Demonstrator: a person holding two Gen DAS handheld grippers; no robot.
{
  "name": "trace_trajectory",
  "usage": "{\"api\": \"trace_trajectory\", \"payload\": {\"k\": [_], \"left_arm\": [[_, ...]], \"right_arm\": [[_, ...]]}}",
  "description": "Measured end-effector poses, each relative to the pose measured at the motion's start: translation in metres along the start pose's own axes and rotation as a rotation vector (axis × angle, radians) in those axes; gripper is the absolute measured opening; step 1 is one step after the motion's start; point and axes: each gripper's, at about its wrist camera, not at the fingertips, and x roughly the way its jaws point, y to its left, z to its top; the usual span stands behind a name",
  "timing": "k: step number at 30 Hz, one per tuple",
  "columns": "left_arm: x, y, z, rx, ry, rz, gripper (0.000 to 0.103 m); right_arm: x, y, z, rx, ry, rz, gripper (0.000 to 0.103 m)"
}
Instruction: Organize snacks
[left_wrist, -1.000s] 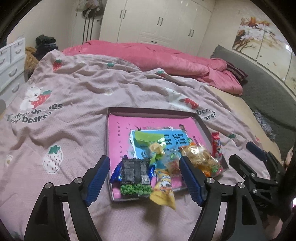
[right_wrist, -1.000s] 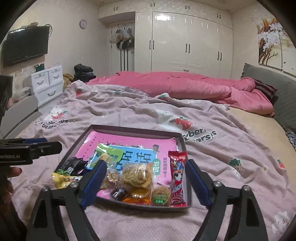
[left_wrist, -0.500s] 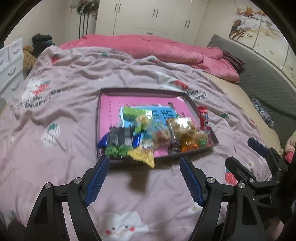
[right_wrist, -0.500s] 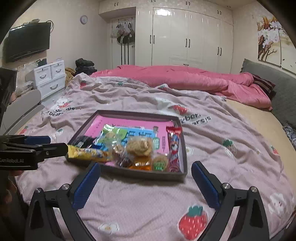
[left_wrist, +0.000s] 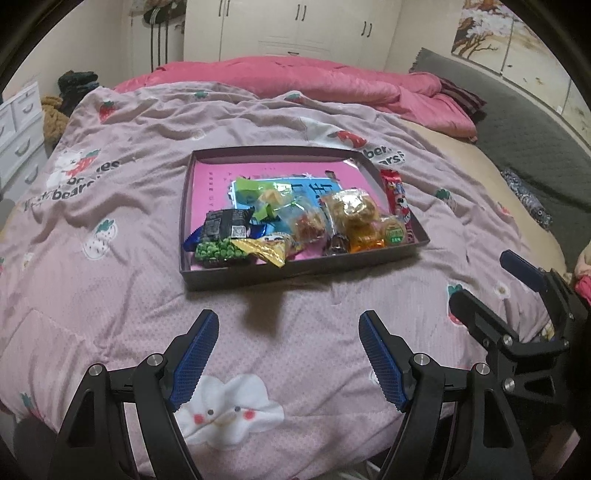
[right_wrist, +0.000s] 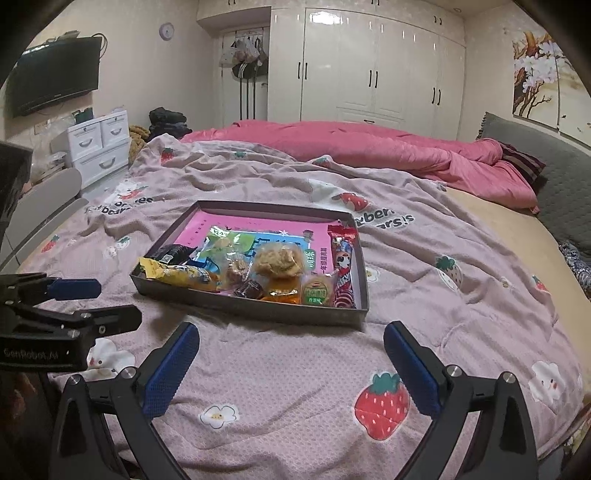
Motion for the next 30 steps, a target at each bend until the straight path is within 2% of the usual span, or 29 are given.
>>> {"api": "trace_trajectory", "payload": {"k": [11,30], "left_arm": [[-0.0022,-0.0008,-0.0049,0.006,0.002,0.026,0.080],[-0.0030,-0.0005,-0.0047,0.015,-0.002,0.045,0.080]], "right_arm": [[0.0020,-0.0021,-0.0033,0.006,0.020,0.004,0.101],[-0.0002,0.0030,-0.0037,-0.014,0.002,0.007,0.101]]}}
